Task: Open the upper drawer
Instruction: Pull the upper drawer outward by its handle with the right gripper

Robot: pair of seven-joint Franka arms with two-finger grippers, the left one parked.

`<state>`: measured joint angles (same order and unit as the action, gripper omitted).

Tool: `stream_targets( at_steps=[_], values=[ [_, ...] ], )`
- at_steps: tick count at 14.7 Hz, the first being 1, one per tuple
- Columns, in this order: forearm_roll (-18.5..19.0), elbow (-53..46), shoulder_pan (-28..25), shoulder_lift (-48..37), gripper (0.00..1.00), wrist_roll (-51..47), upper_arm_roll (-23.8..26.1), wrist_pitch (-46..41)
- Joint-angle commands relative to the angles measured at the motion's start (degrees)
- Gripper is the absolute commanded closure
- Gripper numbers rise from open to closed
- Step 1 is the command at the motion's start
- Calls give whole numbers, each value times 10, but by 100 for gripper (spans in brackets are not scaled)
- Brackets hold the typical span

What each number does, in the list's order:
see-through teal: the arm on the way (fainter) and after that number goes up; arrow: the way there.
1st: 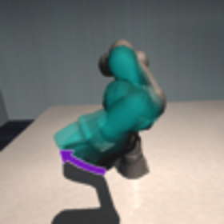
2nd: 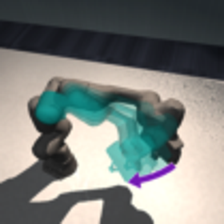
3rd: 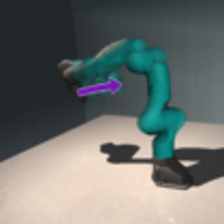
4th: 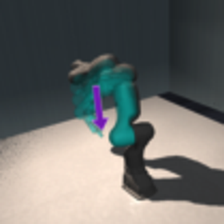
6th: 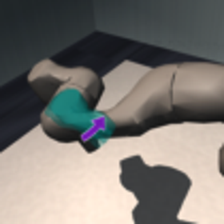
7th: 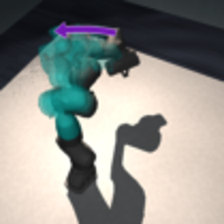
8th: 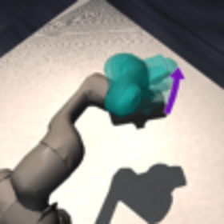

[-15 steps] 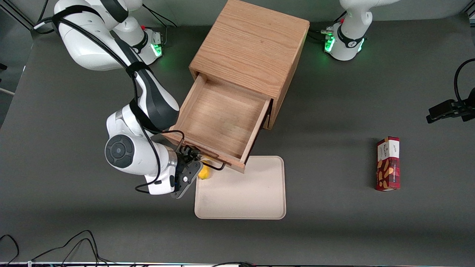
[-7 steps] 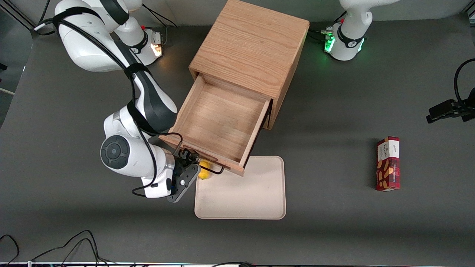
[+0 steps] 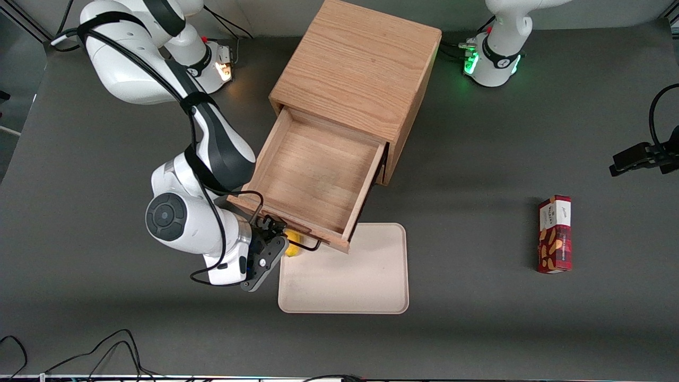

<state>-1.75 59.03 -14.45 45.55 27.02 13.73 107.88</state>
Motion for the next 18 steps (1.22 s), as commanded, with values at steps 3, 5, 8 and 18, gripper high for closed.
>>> stream_targets(
  at_steps=[3,5,8,18],
  values=[
    [8,-43,-1,26,0,8,-16,27],
    [8,-43,3,26,0,8,-17,27],
    [8,-44,9,25,0,8,-17,28],
    [3,-41,10,-51,0,-15,-14,-90]
  ],
)
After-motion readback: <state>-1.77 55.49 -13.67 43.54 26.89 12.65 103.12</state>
